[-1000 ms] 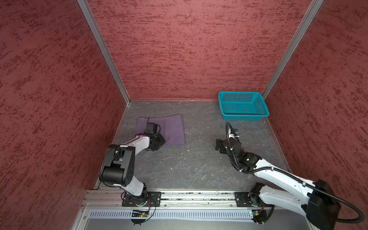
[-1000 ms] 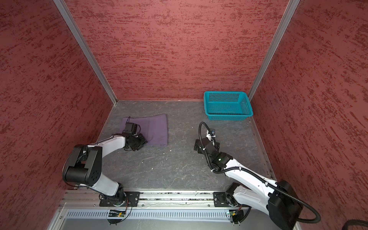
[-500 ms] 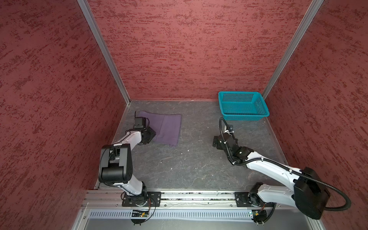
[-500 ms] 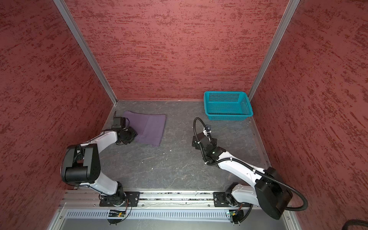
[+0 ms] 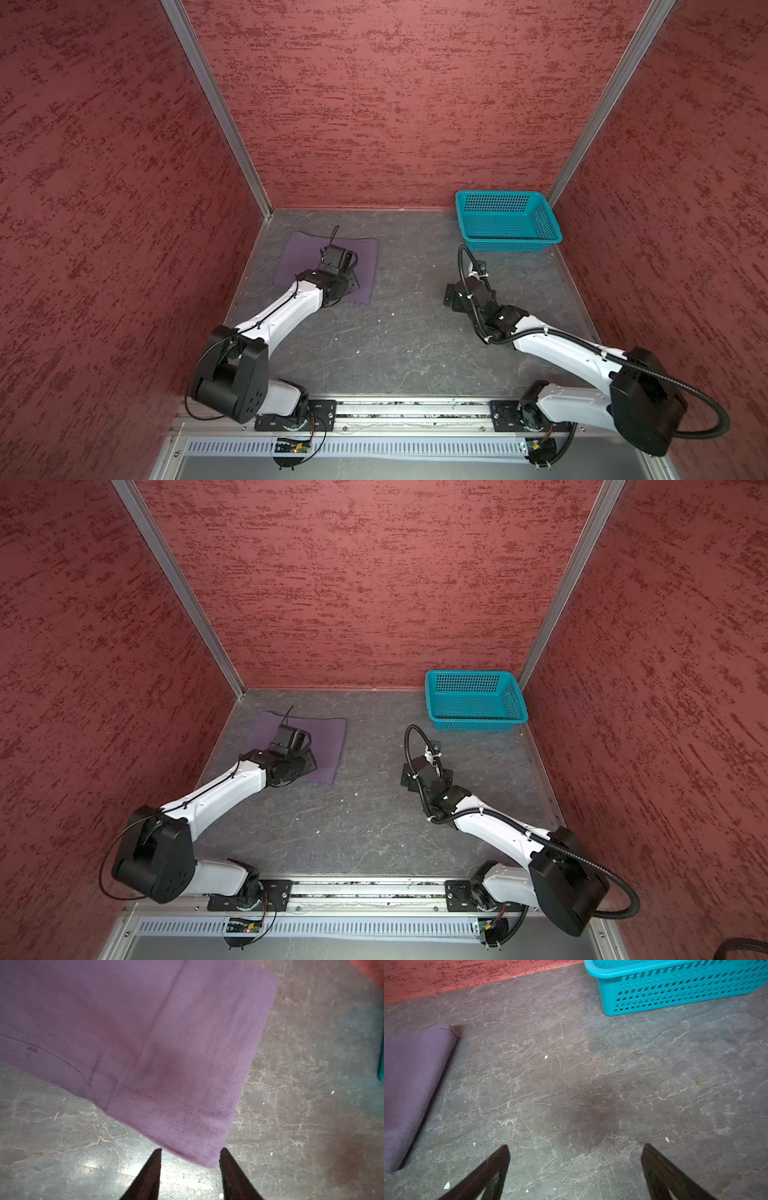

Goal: Fold and stack the trousers
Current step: Move the trousers to the top-left of the table.

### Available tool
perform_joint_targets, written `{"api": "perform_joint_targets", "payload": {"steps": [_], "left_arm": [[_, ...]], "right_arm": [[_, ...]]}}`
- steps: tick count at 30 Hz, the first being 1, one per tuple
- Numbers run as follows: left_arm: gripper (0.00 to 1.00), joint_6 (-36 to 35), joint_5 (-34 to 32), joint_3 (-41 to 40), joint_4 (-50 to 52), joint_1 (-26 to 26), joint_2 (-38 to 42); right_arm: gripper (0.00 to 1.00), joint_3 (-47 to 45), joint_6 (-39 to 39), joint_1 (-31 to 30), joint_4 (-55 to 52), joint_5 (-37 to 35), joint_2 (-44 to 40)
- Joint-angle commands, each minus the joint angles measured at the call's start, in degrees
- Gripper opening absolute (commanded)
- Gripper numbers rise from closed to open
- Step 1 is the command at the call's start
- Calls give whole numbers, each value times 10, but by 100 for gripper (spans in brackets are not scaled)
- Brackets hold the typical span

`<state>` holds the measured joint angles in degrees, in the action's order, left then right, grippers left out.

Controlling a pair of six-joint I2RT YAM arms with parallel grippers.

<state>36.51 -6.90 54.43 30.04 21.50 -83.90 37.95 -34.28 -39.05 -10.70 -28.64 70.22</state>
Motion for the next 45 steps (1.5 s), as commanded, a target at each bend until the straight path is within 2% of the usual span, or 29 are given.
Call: {"api": "perform_joint_targets", "payload": {"steps": [1,5,13,22,29,34,38,45], "left_arm": [[58,-1,4,27,-4,19,-46],[63,8,27,51,-26,37,-111],[60,10,51,84,-47,32,-207],[59,-15,59,102,-71,-49,-259],[59,-48,61,156,-59,-80,-302],[59,-62,71,190,-55,-80,-302],[59,-65,65,203,-42,-80,-265],[63,-60,33,120,-37,-90,-131]], "right_arm": [[99,-8,-9,5,-7,-3,-26],[99,-38,-12,9,-2,-13,-49],[99,-35,5,20,-15,-29,-53],[99,-15,17,29,-4,-27,-22],[99,-1,15,35,-6,-19,-1],[99,3,9,36,-5,-8,-3],[99,11,8,36,-14,14,-6],[99,-8,-9,36,-27,33,-34]]}}
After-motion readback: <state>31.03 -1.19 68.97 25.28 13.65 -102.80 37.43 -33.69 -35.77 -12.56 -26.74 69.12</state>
